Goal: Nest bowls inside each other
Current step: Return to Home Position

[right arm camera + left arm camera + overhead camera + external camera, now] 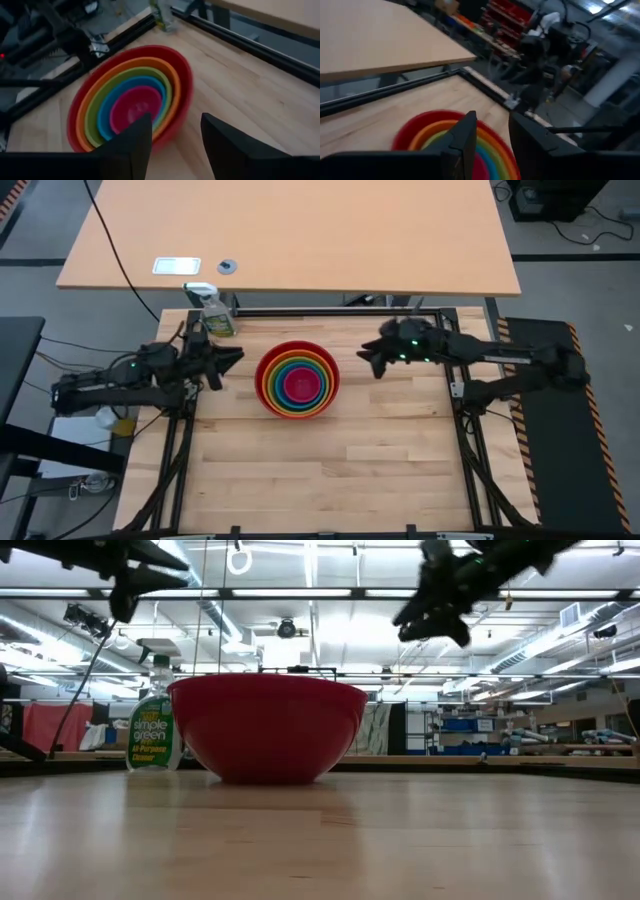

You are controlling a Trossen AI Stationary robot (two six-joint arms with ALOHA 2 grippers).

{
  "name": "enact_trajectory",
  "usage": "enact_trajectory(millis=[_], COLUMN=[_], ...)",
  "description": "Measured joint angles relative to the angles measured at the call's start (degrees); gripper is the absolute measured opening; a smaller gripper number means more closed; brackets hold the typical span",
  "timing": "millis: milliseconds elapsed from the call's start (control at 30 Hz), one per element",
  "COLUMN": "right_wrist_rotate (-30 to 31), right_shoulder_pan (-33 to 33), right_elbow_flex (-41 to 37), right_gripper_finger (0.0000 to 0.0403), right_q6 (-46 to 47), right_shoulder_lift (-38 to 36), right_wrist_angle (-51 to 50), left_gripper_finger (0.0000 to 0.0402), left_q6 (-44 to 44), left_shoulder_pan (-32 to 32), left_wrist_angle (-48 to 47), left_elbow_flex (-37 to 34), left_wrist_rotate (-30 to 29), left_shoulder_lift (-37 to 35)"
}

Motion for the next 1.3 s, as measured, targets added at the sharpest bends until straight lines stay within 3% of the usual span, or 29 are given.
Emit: enact_trajectory(millis=[167, 367, 567, 800, 1033, 1233, 1300], right_wrist_rotate=[-1.3, -3.3, -6.7, -6.0, -6.4, -6.2, -6.4], right_shoulder_pan=[-1.5, -4.6, -6.9, -7.1, -6.9, -6.4, -6.1], right_elbow_flex=[-12.3, -23.3, -28.8, -33.3, -39.8, -45.9, -47.5], right_gripper_finger=[0.0156, 0.0137, 0.0124, 0.0122, 0.0122, 0.0122, 0.0122], right_q6=[3.6, 8.2, 12.8, 17.1, 21.4, 24.4, 24.9], right_shoulder_lift=[-10.8, -21.1, -28.7, -39.3, -48.6, -53.7, -54.7], right_wrist_angle=[8.2, 13.4, 12.5, 11.1, 9.3, 12.0, 13.2], left_gripper_finger=[0.0116, 0.0116, 0.0116, 0.0116, 0.0116, 0.0116, 0.0116], left_q6=[0.0, -1.3, -5.4, -6.7, -11.6, -17.6, -19.2], left_shoulder_pan=[1.6, 2.7, 2.8, 3.0, 3.0, 3.0, 3.0], left_wrist_angle=[-3.8, 0.7, 9.3, 9.0, 10.6, 19.2, 17.2], left_elbow_flex=[0.0, -4.5, -14.2, -19.0, -22.5, -29.9, -29.9], left_wrist_rotate=[-1.5, -2.8, -2.7, -4.4, -5.0, -5.3, -5.7], left_shoulder_lift=[-5.5, -10.6, -14.8, -22.2, -22.0, -21.8, -21.7])
